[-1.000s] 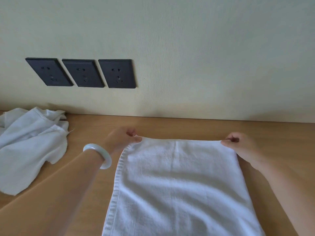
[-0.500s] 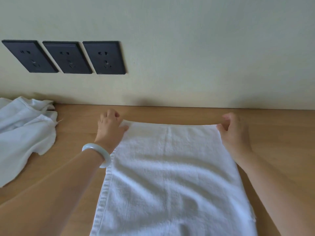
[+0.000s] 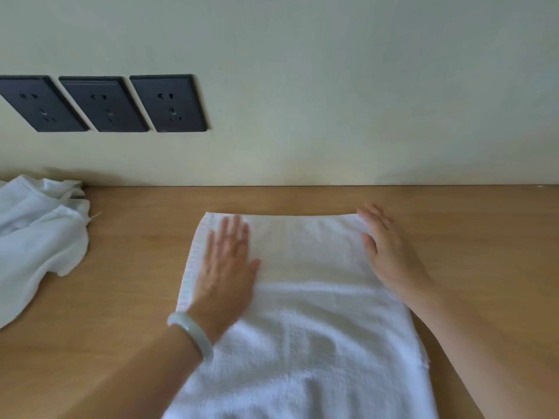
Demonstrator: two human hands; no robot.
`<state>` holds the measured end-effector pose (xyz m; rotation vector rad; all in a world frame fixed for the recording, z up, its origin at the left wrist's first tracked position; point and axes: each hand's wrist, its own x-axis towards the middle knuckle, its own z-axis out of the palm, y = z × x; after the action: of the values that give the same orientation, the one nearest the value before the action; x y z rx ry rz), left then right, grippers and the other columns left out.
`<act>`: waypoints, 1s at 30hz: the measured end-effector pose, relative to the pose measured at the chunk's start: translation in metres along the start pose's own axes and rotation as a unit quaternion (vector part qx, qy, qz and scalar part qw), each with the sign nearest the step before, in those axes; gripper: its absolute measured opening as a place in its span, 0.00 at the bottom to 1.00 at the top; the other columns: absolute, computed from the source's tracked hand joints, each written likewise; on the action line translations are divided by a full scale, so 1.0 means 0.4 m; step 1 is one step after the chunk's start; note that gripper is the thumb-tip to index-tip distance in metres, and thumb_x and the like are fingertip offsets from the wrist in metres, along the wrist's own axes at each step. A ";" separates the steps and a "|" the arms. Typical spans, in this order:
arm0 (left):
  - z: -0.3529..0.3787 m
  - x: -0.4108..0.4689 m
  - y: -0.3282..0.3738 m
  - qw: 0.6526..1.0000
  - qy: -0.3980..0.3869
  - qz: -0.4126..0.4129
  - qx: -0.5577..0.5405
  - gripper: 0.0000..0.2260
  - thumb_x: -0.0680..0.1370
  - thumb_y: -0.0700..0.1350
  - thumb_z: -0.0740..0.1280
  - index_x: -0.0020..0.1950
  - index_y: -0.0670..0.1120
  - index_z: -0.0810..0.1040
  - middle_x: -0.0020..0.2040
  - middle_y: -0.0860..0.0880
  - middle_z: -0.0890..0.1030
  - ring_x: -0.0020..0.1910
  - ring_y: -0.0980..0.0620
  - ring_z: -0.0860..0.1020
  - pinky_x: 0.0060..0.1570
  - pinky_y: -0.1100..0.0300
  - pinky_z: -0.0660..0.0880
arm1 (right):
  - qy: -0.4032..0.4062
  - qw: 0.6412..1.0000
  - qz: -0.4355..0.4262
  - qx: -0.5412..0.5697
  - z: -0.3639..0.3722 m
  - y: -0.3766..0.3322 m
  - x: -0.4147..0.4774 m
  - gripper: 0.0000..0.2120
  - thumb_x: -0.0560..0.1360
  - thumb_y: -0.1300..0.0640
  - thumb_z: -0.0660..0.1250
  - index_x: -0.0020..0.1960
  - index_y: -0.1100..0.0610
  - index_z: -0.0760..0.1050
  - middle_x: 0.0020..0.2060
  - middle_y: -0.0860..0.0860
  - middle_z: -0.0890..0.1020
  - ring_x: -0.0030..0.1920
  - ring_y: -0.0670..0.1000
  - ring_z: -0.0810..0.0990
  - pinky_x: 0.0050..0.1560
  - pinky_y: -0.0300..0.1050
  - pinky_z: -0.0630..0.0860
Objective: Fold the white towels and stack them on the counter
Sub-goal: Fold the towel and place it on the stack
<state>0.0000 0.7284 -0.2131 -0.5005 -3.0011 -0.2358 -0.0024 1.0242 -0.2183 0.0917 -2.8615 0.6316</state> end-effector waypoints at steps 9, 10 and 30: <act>0.008 -0.159 0.418 0.886 -0.166 0.391 -0.188 0.26 0.75 0.31 0.65 0.71 0.49 0.71 0.51 0.47 0.70 0.44 0.51 0.68 0.39 0.56 0.73 | -0.083 0.995 -0.016 0.044 -0.071 0.057 -0.057 0.18 0.78 0.67 0.60 0.65 0.56 0.76 0.65 0.46 0.74 0.63 0.51 0.73 0.58 0.37 0.67; -0.001 -0.165 0.434 0.874 -0.180 0.416 -0.176 0.25 0.76 0.34 0.65 0.72 0.50 0.70 0.51 0.46 0.70 0.43 0.51 0.67 0.38 0.58 0.69 | -0.093 0.995 -0.027 0.025 -0.069 0.064 -0.057 0.19 0.78 0.66 0.59 0.67 0.56 0.74 0.68 0.46 0.72 0.64 0.53 0.72 0.60 0.40 0.67; -0.037 -0.235 0.554 0.861 -0.257 0.428 -0.098 0.11 0.80 0.45 0.65 0.58 0.40 0.69 0.46 0.44 0.76 0.39 0.44 0.77 0.36 0.52 0.74 | -0.212 0.971 -0.029 -0.106 -0.030 0.074 -0.065 0.28 0.84 0.47 0.41 0.78 0.57 0.35 0.78 0.52 0.37 0.77 0.47 0.35 0.76 0.48 0.36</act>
<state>0.1625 0.9035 -0.1789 -2.1154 -2.8128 -0.3650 0.0220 1.0565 -0.2252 0.3084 -3.3009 0.3185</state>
